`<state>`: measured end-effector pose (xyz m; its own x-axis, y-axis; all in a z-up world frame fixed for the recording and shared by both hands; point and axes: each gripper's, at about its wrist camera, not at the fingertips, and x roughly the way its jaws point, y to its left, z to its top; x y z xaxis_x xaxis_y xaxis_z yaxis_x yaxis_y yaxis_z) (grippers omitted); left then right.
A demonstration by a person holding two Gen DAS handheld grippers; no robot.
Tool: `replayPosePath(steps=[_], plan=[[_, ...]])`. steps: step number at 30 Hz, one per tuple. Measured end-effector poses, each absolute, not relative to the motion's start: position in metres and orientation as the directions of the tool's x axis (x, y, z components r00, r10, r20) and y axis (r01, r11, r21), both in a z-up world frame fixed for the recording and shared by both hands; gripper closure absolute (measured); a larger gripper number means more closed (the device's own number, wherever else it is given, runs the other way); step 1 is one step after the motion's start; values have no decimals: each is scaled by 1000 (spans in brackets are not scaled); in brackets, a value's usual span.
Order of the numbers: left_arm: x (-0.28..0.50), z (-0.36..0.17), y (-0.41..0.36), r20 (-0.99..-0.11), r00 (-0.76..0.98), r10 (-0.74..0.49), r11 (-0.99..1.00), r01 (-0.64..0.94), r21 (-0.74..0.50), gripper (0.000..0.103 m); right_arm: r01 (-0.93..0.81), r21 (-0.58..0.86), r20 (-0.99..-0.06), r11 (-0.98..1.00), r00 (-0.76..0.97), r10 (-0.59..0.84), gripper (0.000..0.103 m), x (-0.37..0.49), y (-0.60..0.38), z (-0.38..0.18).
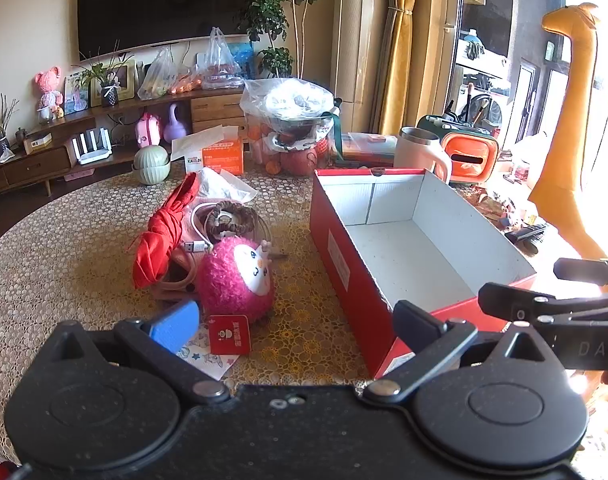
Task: Organize objects
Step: 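Move the left tool toward the pink fluffy owl plush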
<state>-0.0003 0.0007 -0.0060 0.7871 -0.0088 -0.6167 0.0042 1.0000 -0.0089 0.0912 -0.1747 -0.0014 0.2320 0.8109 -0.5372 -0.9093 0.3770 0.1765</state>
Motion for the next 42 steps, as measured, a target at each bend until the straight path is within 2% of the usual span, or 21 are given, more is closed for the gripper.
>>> replayPosePath(steps=[27,34,42], plan=[[9,-12,4,-625,781,8,1000,-1,11,0,-919,180,-552,350,200,809,1,94,-165,-7],[28,-16,12,-635,772,-21,1000,4,-28,0,-918,192,-560,347,188,807,1,110,-154,-10],[47,-22,28,-639,768,35,999,-51,-6,0,-901,167,-573,400,241,783,1,147,-143,-13]])
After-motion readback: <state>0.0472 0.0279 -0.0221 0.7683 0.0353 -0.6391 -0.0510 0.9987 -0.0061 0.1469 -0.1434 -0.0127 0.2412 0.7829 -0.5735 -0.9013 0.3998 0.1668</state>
